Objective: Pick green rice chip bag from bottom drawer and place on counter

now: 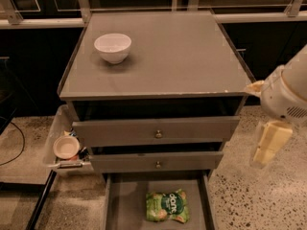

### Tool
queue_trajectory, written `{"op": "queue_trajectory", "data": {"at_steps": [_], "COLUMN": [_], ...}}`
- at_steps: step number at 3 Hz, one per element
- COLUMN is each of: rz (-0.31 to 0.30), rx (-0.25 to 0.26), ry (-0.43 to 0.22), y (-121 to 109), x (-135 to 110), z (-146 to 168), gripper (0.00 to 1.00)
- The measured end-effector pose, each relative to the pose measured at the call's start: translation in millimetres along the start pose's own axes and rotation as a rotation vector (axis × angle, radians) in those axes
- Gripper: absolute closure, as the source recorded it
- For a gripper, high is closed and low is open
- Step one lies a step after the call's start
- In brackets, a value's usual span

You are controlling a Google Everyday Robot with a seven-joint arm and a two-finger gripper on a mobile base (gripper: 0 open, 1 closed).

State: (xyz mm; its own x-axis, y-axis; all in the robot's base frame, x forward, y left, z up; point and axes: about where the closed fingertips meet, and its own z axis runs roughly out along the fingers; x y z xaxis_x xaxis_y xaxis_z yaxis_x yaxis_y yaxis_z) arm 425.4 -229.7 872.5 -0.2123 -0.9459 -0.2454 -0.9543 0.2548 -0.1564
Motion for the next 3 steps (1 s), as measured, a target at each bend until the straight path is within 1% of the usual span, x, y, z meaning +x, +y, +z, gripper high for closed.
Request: {"op": "queue_trajectory", "data": {"at_steps": [1, 2, 3], "rz": [-0.047, -0.047, 0.002], "rx": [-0.029, -0.029, -0.062], "ry": [-0.021, -0.021, -0.066], "y": [23, 23, 39], "x": [28, 28, 36], "z": [60, 60, 99], "gripper": [0.0, 0.0, 0.0]}}
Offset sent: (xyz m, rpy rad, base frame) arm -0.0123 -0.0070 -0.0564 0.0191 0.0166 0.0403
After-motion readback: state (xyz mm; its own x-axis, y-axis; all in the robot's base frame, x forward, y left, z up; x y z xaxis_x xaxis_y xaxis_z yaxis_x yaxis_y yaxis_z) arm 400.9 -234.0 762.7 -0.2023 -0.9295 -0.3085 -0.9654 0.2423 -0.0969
